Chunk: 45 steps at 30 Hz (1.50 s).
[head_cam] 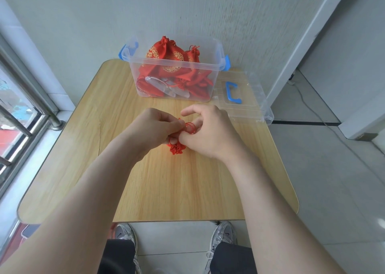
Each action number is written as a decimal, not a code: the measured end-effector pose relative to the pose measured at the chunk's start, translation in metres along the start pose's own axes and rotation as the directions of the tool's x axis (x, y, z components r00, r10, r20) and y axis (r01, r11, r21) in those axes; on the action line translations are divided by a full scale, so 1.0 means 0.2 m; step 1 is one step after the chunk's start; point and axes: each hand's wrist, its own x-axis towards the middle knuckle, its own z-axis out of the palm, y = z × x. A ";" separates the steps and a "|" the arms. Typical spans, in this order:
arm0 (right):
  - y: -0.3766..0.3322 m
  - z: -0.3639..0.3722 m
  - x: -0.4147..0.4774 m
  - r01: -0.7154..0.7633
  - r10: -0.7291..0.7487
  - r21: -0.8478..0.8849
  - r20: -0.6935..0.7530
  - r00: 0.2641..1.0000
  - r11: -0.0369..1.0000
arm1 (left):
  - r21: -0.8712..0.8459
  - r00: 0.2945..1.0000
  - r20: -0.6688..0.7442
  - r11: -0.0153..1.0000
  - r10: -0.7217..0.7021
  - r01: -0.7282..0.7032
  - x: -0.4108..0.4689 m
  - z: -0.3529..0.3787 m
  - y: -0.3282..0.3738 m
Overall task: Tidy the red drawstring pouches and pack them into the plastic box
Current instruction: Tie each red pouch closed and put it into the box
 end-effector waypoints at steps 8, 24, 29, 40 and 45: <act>0.04 0.01 0.03 0.128 -0.133 -0.076 -0.063 0.989 0.989 | -0.020 1.000 0.015 1.000 -0.024 0.024 0.00 -0.01 0.02; 0.01 -0.03 0.03 -0.045 0.051 -0.058 0.100 0.994 0.997 | 0.233 0.975 -0.216 0.972 0.059 -0.007 -0.03 0.00 0.04; 0.00 -0.05 0.03 -0.174 0.152 0.180 0.127 0.980 0.968 | 0.323 0.963 -0.201 0.940 0.182 -0.110 -0.04 0.02 0.03; 0.02 -0.05 0.05 -0.245 0.224 0.266 0.105 0.969 0.932 | 0.301 0.967 -0.004 0.922 0.256 -0.243 -0.07 0.04 0.07; 0.02 -0.04 0.05 -0.237 0.228 0.283 0.063 0.972 0.930 | 0.393 0.941 -0.072 0.877 0.329 -0.276 -0.04 0.05 0.04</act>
